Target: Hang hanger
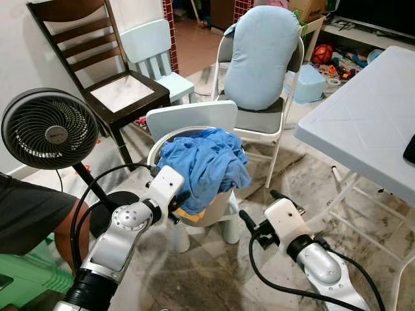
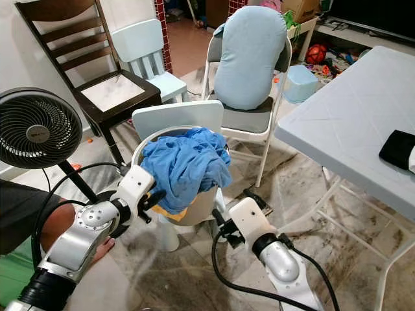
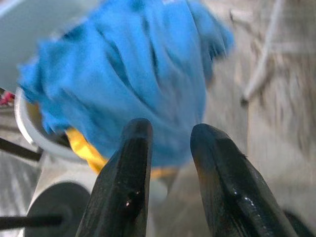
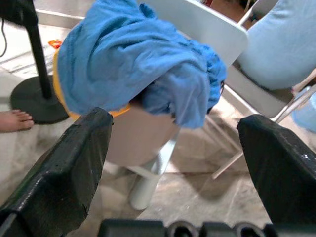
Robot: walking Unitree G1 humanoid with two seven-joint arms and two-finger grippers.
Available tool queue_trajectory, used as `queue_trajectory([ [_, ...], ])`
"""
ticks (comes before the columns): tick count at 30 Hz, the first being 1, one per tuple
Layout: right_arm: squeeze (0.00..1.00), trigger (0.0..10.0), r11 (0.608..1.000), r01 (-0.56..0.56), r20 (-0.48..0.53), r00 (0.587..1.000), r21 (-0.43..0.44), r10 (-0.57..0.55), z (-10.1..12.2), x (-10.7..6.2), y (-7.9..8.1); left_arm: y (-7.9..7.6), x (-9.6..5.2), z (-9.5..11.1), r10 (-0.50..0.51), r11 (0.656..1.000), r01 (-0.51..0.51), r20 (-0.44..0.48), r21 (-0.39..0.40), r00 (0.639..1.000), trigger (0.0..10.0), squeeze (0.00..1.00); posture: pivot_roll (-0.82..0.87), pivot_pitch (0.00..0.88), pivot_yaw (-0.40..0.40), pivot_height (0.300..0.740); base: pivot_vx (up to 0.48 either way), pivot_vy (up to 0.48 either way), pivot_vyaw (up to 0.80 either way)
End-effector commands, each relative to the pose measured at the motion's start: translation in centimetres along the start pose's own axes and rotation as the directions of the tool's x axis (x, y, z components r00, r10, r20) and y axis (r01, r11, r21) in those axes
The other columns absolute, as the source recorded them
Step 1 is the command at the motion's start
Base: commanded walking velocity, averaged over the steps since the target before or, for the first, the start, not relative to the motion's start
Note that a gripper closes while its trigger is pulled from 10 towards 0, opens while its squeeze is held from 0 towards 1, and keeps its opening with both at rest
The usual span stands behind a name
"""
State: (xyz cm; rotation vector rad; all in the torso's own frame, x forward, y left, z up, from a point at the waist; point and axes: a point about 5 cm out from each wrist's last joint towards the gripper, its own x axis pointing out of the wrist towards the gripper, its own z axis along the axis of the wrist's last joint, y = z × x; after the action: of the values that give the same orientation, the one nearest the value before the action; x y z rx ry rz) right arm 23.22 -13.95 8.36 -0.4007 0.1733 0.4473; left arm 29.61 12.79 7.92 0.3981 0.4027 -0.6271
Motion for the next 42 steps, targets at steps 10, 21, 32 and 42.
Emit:
queue_trajectory([
  [10,0.00,10.0,0.998,0.037,-0.040,0.999,0.044,-0.035,-0.2,-2.0,0.5,0.6,2.0,-2.8,-0.050,0.989,0.069,-0.140,0.133,0.989,10.0,0.00,-0.14,0.216,0.066,0.740,0.000,0.000,0.00],
  [21,0.00,10.0,0.987,0.087,-0.072,0.994,0.134,-0.078,-0.2,-3.7,0.4,2.3,3.1,-1.7,0.024,0.991,-0.013,-0.079,0.135,0.997,10.0,0.00,-0.16,0.264,0.062,0.740,0.000,0.000,0.00],
  [32,0.00,10.0,0.976,0.123,-0.110,0.989,0.181,-0.104,0.2,-5.4,0.7,2.3,4.3,-1.3,0.048,0.982,-0.032,-0.077,0.187,0.996,10.0,0.00,-0.21,0.308,0.062,0.740,0.000,0.000,0.00],
  [42,0.00,10.0,0.975,0.121,-0.118,0.988,0.188,-0.100,0.6,-5.2,1.1,-0.1,5.5,0.2,-0.063,0.980,0.064,-0.012,0.186,0.998,10.0,1.00,-0.19,0.317,0.078,0.740,0.000,0.000,0.00],
])
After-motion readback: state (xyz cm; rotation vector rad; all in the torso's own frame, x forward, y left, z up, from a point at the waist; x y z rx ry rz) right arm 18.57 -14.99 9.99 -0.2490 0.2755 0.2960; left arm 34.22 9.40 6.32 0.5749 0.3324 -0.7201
